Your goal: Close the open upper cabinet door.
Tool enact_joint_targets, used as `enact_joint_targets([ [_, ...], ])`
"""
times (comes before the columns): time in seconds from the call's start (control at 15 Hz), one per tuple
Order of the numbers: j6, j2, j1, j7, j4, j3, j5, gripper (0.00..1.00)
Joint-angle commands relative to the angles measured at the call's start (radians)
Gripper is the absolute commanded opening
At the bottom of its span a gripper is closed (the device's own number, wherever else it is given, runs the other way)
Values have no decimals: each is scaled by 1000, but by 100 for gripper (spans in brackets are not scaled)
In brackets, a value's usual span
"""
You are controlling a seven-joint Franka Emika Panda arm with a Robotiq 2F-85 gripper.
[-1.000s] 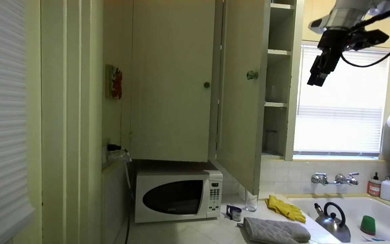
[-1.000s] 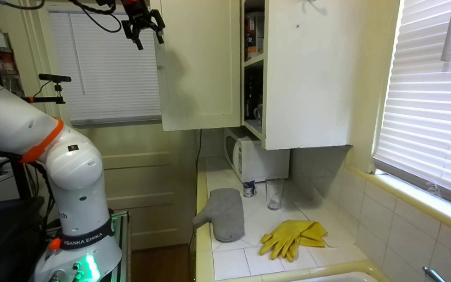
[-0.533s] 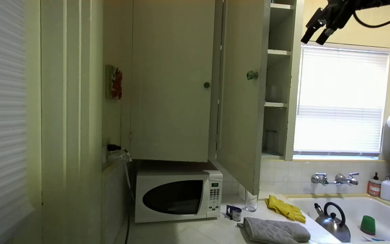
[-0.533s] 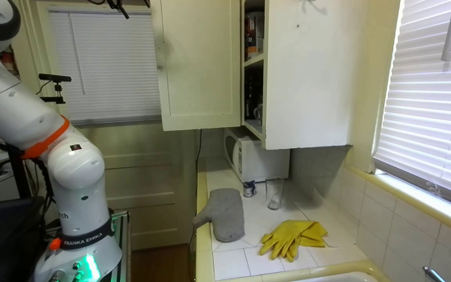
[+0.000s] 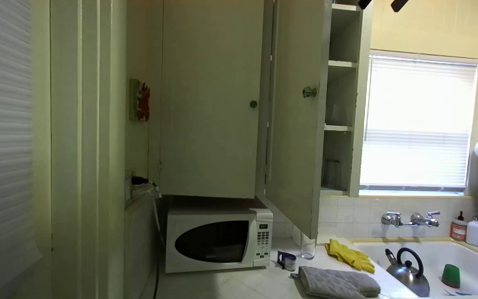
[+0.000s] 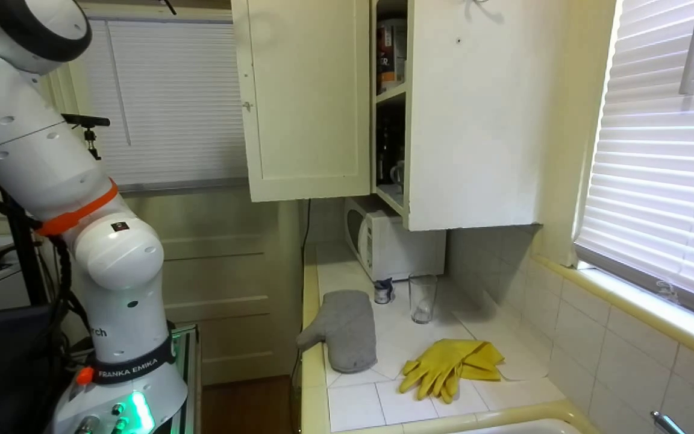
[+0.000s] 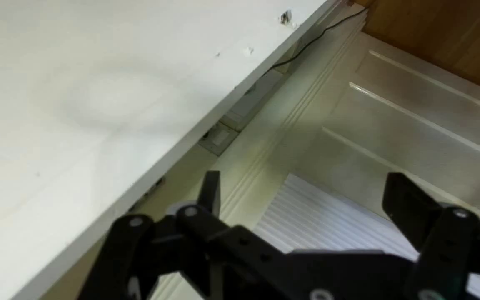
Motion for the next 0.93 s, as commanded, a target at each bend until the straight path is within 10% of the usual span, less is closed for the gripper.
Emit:
enact_joint_targets([
  [0.0,34,104,12,-118,110,77,-26,100],
  [0.07,63,123,11,-148,114,96,-29,75],
  [0.87,301,169,-35,-512,130,236,-340,0],
])
